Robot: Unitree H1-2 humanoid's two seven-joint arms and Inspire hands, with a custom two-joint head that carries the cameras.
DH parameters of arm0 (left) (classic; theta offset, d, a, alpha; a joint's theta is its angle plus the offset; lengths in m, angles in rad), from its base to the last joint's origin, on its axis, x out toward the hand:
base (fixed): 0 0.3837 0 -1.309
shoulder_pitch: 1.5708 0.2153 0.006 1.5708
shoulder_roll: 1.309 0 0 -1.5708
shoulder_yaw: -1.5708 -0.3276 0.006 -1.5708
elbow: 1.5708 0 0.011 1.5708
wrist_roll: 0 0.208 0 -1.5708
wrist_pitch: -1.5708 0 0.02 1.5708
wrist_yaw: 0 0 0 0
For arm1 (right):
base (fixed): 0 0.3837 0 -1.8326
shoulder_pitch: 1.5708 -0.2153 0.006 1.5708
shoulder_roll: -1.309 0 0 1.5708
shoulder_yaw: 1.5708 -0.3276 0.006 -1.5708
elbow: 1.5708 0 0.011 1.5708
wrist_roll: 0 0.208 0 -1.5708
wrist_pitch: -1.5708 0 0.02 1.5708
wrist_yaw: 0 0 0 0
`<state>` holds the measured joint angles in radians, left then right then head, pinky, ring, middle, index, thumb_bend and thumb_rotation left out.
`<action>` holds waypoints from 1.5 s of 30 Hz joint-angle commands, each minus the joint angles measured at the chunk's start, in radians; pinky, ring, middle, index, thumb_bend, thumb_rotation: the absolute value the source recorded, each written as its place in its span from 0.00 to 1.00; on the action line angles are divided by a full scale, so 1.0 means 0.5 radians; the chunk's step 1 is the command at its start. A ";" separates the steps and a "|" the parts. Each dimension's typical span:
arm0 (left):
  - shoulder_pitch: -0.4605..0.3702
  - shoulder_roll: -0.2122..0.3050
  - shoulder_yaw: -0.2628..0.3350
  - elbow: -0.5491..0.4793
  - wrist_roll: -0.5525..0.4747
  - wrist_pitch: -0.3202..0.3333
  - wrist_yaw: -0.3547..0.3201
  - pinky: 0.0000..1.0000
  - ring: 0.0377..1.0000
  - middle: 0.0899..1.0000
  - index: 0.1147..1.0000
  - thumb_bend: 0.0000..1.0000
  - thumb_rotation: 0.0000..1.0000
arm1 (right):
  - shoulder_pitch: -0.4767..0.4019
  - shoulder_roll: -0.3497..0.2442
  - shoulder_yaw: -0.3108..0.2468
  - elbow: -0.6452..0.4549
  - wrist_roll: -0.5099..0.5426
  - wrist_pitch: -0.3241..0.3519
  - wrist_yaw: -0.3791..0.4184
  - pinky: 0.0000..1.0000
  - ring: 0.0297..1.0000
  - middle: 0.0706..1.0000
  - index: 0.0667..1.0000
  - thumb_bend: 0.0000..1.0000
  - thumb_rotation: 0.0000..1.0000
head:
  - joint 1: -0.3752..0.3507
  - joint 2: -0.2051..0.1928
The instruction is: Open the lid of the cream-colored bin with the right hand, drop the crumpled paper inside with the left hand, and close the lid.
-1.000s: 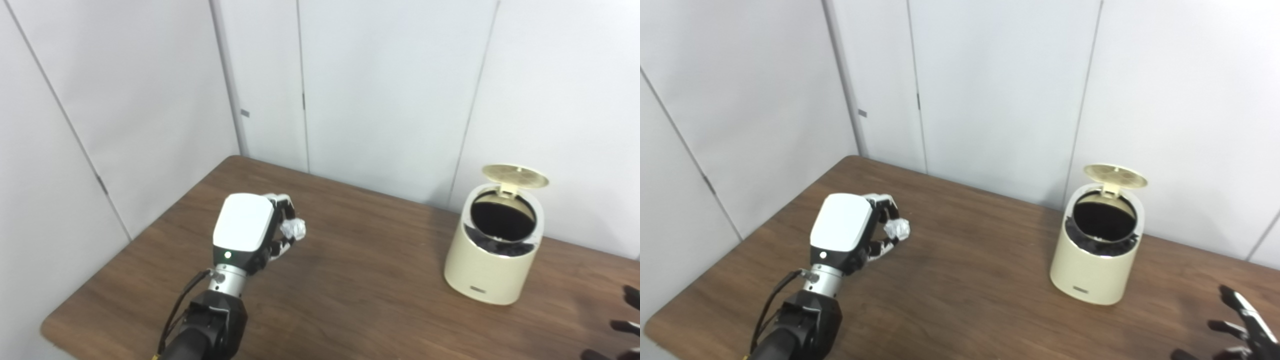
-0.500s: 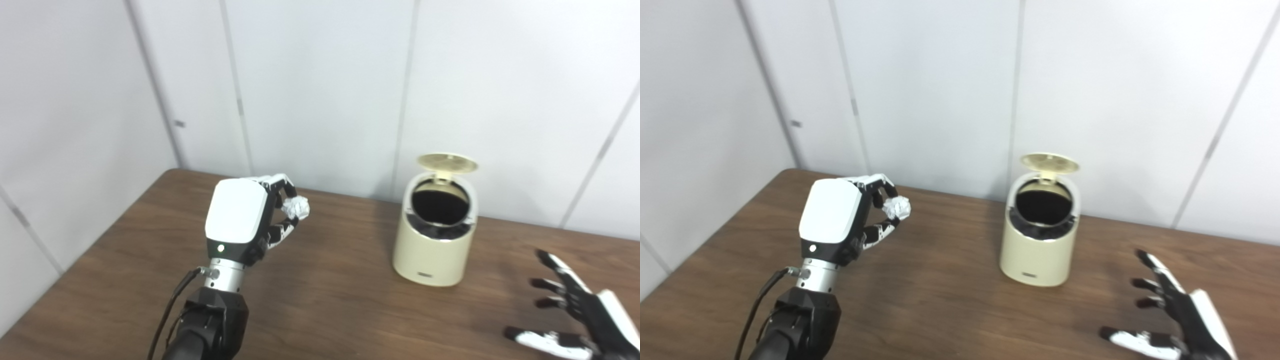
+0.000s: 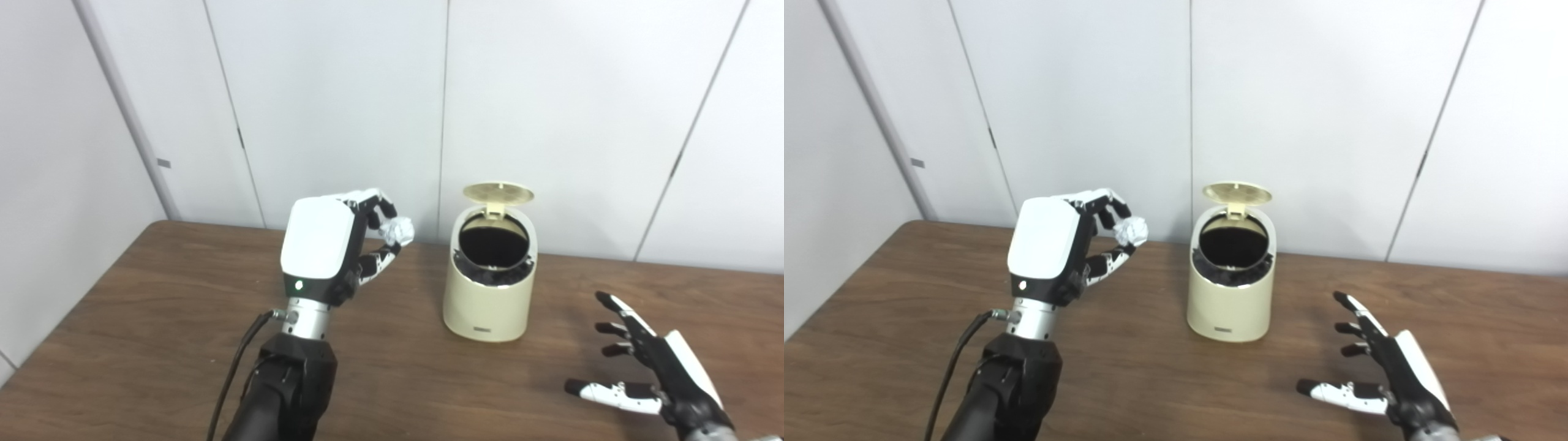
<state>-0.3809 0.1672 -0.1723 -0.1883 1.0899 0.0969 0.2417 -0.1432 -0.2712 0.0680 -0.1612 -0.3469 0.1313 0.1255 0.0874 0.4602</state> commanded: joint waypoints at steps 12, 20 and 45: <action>-0.285 -0.094 -0.129 0.209 -0.025 -0.096 0.130 0.23 0.31 0.39 0.45 0.52 0.00 | -0.062 0.052 0.033 -0.034 -0.090 -0.058 -0.075 0.65 0.81 0.94 0.91 0.69 0.21 | -0.153 -0.070; -0.383 -0.113 -0.205 0.423 -0.036 -0.160 0.218 0.24 0.31 0.39 0.44 0.52 0.00 | -0.055 0.066 0.028 -0.028 -0.119 -0.080 -0.094 0.65 0.81 0.93 0.90 0.70 0.22 | -0.202 -0.089; -0.603 -0.110 -0.421 0.969 0.071 -0.151 0.566 0.25 0.31 0.36 0.45 0.52 0.00 | -0.021 0.075 0.025 -0.037 -0.136 -0.098 -0.153 0.65 0.82 0.92 0.89 0.71 0.24 | -0.239 -0.077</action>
<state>-0.6253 0.1032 -0.3825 0.2999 1.1088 0.0220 0.4794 -0.1328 -0.2341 0.0882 -0.1593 -0.4154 0.1149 0.0713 -0.0307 0.4203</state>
